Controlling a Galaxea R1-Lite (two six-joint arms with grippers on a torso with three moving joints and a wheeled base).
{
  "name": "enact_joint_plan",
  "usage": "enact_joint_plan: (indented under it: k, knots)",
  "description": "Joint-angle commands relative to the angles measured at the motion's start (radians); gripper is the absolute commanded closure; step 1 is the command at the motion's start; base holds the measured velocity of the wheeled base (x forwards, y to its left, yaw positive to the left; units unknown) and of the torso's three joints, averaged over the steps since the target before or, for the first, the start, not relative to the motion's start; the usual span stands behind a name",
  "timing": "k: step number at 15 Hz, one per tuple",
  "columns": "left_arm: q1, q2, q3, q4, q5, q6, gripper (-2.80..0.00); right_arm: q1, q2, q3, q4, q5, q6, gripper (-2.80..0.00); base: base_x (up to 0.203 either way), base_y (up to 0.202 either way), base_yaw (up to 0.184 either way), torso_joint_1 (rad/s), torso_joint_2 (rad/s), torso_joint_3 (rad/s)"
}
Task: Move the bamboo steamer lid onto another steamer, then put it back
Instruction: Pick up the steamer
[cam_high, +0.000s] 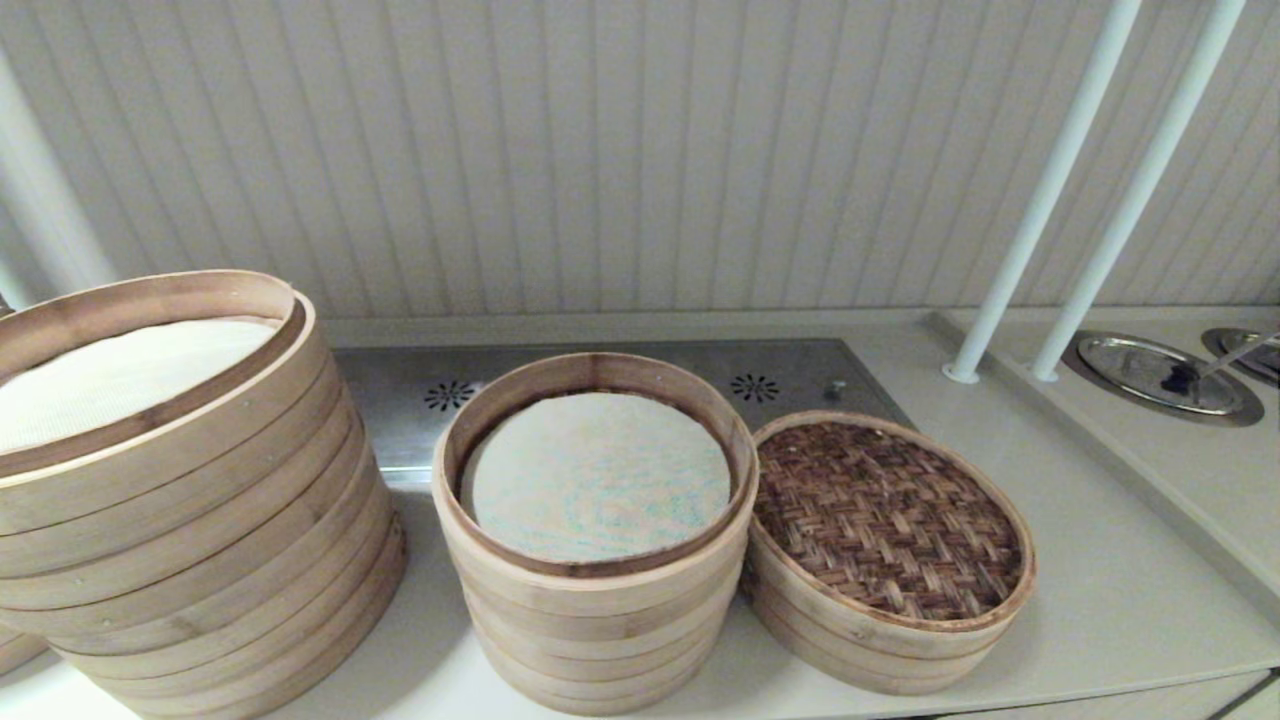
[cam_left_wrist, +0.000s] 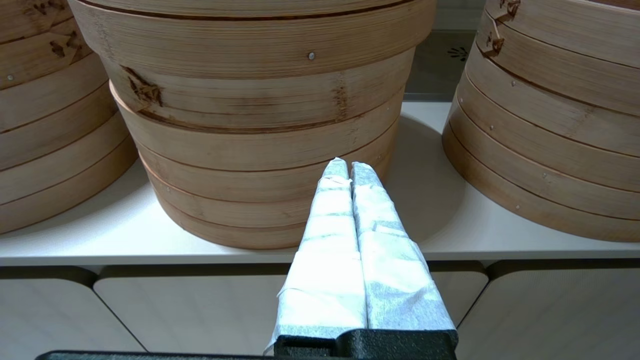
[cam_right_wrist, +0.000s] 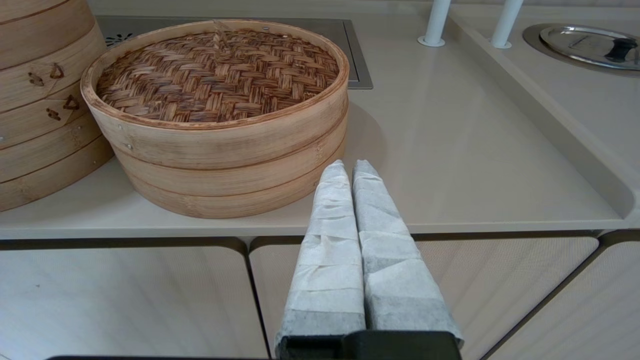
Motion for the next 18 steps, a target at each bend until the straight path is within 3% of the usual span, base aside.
enact_joint_plan:
  k: [1, 4, 7, 12, 18]
  knots:
    - [0.0, 0.0, 0.0, 0.0, 0.001, 0.0, 0.0, 0.0, 0.0, 0.001, 0.0, -0.001, 0.001, 0.0, 0.0, 0.0, 0.0, 0.0, 0.0, 0.0]
    - [0.0, 0.0, 0.0, 0.0, 0.001, -0.002, 0.0, 0.0, -0.004, -0.018, 0.014, 0.002, 0.0, 0.0, 0.0, 0.0, 0.0, 0.0, 0.0, 0.0]
    - [0.0, 0.0, 0.0, 0.0, -0.001, -0.002, 0.0, 0.0, 0.053, -0.224, 0.125, 0.085, -0.001, 0.0, 0.0, 0.0, 0.0, 0.0, 0.0, 0.0]
    - [0.0, 0.0, 0.0, 0.0, 0.0, -0.002, 0.0, -0.003, 0.5, -0.609, 0.246, 0.273, 0.047, 0.0, 0.0, 0.0, 0.0, 0.0, 0.0, 0.0]
    - [0.0, 0.0, 0.0, 0.0, 0.001, -0.002, 0.0, 0.047, 0.966, -0.851, 0.274, 0.336, 0.072, 0.0, 0.0, 0.0, 0.0, 0.0, 0.0, 0.0]
